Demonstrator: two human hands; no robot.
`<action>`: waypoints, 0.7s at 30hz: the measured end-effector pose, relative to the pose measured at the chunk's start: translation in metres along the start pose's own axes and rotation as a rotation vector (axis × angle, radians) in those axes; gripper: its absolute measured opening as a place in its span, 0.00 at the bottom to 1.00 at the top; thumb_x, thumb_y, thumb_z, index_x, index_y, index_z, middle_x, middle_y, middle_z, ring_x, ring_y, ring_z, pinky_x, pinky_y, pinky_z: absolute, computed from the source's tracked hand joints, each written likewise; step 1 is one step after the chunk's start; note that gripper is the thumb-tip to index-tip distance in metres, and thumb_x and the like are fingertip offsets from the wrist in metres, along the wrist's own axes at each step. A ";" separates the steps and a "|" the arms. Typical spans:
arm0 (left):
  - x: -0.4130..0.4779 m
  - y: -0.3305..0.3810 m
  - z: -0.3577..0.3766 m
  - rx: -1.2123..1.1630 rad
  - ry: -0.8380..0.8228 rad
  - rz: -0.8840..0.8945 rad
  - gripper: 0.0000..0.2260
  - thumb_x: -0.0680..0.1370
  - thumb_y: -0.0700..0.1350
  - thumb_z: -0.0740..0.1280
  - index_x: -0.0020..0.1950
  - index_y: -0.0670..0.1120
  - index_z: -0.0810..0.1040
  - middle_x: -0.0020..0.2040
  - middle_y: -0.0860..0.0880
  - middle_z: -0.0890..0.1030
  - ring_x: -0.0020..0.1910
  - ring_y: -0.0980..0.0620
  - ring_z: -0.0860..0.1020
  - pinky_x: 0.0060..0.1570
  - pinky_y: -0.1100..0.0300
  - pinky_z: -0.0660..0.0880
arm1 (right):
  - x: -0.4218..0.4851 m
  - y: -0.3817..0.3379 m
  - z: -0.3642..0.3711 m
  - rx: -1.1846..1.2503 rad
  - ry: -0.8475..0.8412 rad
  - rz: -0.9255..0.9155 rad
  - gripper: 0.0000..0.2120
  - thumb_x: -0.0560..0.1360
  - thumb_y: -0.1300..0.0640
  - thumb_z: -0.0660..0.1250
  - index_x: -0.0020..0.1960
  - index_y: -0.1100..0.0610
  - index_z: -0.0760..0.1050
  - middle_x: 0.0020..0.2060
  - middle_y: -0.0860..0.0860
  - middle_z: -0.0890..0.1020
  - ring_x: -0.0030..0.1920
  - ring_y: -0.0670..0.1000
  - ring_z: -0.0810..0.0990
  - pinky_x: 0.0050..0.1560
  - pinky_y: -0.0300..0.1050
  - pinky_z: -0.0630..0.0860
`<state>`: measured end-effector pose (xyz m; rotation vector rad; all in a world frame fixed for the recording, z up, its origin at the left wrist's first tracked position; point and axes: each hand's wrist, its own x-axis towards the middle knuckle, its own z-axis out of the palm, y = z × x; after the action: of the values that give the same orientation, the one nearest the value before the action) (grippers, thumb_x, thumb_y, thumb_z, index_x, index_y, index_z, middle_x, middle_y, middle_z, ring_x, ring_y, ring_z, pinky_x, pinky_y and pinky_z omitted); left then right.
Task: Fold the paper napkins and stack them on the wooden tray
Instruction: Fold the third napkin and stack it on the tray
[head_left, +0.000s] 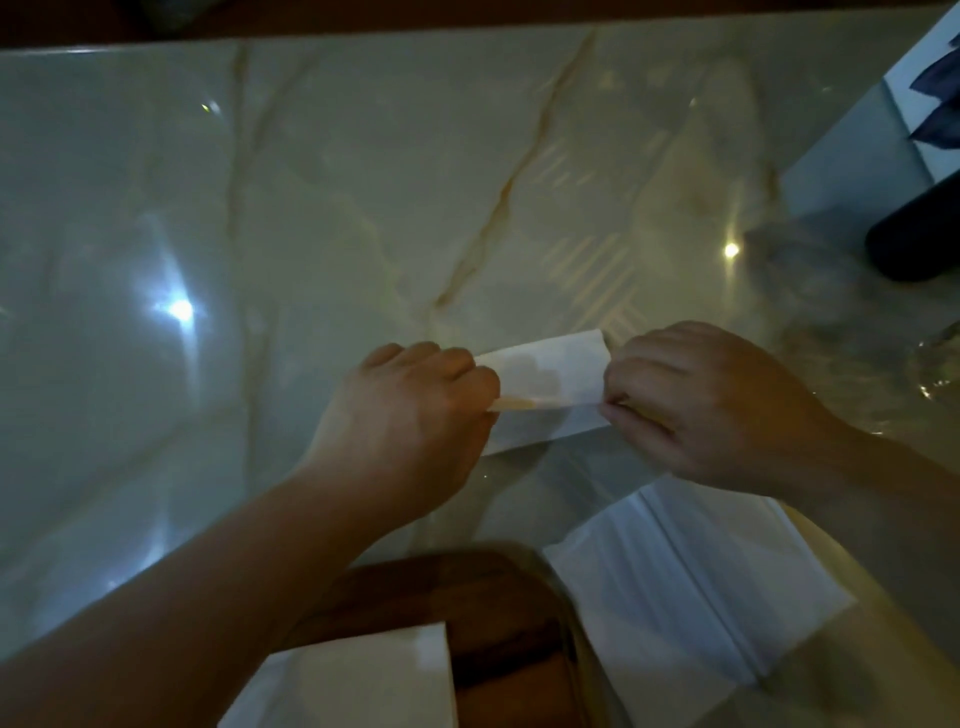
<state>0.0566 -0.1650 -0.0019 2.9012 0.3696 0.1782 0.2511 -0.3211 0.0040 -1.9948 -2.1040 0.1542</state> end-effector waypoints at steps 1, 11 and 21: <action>-0.002 0.002 0.002 0.003 -0.023 0.013 0.07 0.73 0.47 0.65 0.41 0.44 0.79 0.37 0.44 0.80 0.34 0.41 0.77 0.34 0.50 0.73 | -0.003 0.000 0.001 0.000 -0.020 -0.002 0.08 0.76 0.54 0.63 0.40 0.57 0.76 0.37 0.52 0.80 0.37 0.54 0.77 0.41 0.48 0.70; 0.010 -0.017 0.014 -0.084 0.050 -0.169 0.13 0.73 0.54 0.65 0.49 0.47 0.78 0.44 0.46 0.79 0.40 0.45 0.78 0.39 0.53 0.74 | 0.013 0.011 0.003 0.200 0.126 0.349 0.11 0.73 0.48 0.65 0.46 0.56 0.77 0.42 0.51 0.78 0.42 0.54 0.78 0.42 0.53 0.76; 0.022 -0.018 0.025 -0.070 -0.004 -0.281 0.08 0.72 0.50 0.66 0.48 0.49 0.77 0.44 0.48 0.70 0.47 0.43 0.73 0.44 0.50 0.71 | 0.031 0.016 0.020 0.080 0.023 0.470 0.12 0.72 0.51 0.68 0.52 0.55 0.78 0.51 0.55 0.74 0.54 0.56 0.74 0.50 0.46 0.71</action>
<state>0.0773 -0.1472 -0.0280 2.7422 0.7477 0.1363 0.2604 -0.2871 -0.0162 -2.3893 -1.5524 0.2874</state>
